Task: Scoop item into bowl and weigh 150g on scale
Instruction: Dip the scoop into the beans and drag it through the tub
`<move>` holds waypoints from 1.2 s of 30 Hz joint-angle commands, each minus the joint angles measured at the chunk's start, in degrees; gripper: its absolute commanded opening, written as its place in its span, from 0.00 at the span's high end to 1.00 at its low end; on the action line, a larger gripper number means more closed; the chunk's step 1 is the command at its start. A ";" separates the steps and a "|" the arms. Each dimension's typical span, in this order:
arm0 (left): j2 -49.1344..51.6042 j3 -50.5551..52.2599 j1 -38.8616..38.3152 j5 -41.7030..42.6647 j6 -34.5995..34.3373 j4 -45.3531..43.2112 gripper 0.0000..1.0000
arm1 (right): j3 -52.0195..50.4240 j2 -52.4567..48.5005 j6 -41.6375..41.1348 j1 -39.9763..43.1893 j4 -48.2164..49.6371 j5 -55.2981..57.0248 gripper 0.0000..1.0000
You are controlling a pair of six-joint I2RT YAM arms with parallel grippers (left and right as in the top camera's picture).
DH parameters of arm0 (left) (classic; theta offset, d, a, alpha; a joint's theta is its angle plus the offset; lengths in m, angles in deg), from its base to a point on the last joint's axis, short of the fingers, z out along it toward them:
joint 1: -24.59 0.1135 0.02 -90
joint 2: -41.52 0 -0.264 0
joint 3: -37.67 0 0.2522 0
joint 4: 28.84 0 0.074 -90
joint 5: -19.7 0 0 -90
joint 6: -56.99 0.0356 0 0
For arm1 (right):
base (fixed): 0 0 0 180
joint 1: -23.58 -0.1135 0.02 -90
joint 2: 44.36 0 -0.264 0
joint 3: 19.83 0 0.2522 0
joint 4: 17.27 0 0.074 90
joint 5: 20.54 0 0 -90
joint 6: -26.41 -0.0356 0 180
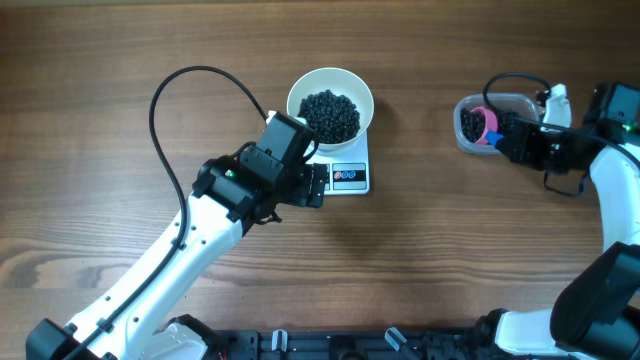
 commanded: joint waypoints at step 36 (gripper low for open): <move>0.35 0.35 0.48 0.31 0.66 -0.15 0.00 | 0.20 0.76 -15.17 13.60 0.81 -20.15 0.96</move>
